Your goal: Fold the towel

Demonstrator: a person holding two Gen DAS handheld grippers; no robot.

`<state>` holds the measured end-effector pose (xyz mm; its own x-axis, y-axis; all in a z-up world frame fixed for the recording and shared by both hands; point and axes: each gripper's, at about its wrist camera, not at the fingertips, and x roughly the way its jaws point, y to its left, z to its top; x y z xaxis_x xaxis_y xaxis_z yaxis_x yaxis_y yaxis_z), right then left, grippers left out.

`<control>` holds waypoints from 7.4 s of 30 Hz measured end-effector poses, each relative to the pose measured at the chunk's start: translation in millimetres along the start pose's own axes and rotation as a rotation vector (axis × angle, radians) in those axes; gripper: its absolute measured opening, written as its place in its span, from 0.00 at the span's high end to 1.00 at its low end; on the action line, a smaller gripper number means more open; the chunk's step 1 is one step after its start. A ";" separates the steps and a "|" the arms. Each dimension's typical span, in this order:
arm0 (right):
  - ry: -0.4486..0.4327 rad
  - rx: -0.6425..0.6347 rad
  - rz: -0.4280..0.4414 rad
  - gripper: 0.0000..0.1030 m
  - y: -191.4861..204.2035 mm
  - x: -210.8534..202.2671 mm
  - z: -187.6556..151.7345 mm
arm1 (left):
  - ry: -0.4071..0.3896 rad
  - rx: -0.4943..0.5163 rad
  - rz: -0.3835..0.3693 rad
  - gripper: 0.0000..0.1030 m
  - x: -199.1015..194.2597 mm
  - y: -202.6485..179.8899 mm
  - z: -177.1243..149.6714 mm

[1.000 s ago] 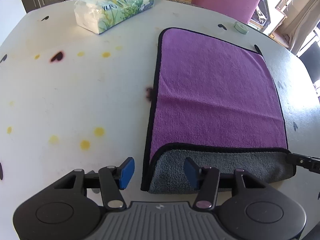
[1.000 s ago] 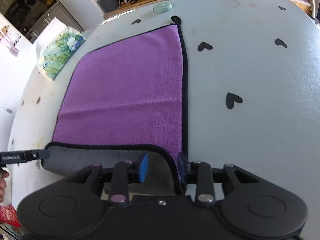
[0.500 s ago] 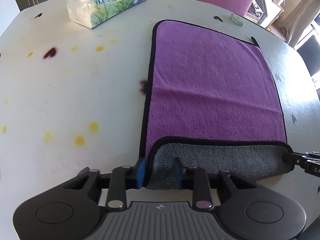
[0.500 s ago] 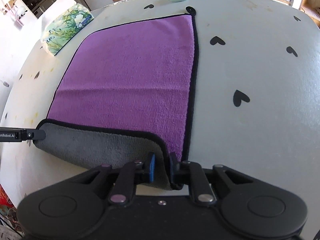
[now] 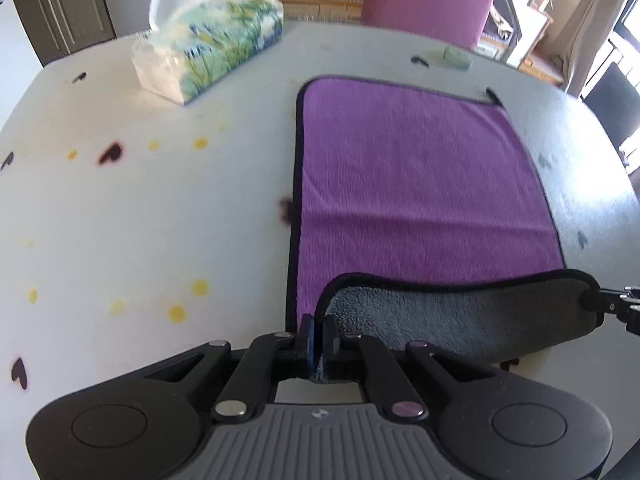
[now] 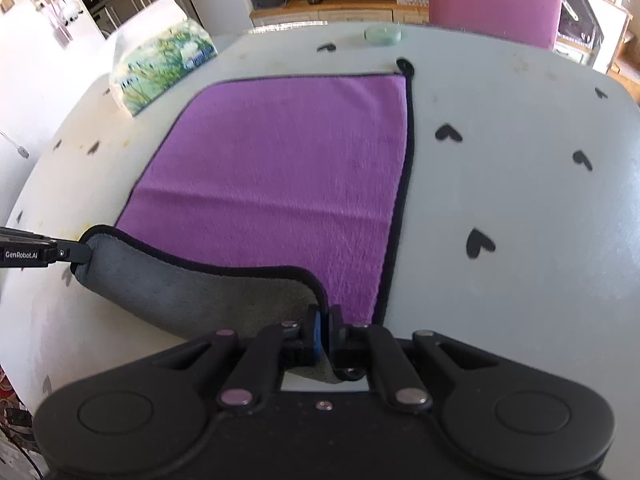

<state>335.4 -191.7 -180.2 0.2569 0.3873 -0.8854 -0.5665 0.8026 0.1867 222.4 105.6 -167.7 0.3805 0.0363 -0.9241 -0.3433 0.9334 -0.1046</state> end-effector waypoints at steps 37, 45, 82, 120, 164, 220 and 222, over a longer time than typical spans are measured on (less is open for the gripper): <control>-0.294 0.055 -0.064 0.96 -3.3 -37.0 170.9 | -0.277 -0.027 0.056 0.96 -29.7 -24.2 180.5; -0.211 0.053 -0.097 0.96 -8.2 -2.9 188.4 | -0.200 -0.001 0.053 0.96 10.6 -29.6 191.5; -0.162 0.121 -0.080 0.00 -28.6 30.0 182.4 | -0.112 -0.028 0.075 0.04 38.1 -25.5 189.2; -0.304 0.110 -0.066 0.00 21.1 -104.2 102.0 | -0.231 0.014 0.028 0.03 -111.5 -46.1 99.9; -0.470 0.070 -0.070 0.00 54.0 -211.6 -9.6 | -0.369 0.043 -0.009 0.02 -211.8 -57.9 -15.9; -0.502 0.005 0.021 0.00 93.1 -259.2 -118.6 | -0.470 0.126 -0.038 0.00 -258.0 -48.3 -141.1; -0.509 -0.006 0.017 0.00 95.4 -259.8 -122.0 | -0.474 0.123 -0.045 0.00 -258.8 -46.9 -143.4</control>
<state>119.1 -271.1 15.8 0.5956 0.5739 -0.5621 -0.5784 0.7919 0.1958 16.9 1.2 23.7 0.7513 0.1262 -0.6478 -0.2239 0.9721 -0.0702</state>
